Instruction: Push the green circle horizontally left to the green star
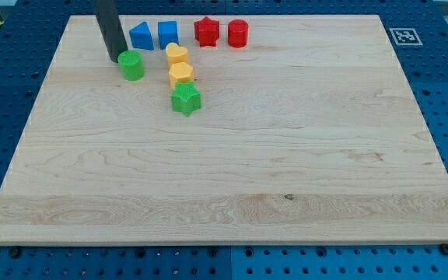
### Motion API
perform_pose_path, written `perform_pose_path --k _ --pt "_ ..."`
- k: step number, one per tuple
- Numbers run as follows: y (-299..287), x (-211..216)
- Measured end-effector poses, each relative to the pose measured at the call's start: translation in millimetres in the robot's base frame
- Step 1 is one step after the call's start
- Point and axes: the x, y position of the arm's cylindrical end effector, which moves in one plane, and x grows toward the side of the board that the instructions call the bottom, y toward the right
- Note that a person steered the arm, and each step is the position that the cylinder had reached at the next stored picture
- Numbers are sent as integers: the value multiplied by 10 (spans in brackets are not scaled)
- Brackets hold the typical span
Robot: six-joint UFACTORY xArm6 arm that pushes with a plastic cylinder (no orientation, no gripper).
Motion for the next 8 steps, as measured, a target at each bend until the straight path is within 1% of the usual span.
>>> perform_pose_path --k 2,4,5,8 --pt "0 -182" --pt "95 -157" --pt "170 -10" --pt "300 642"
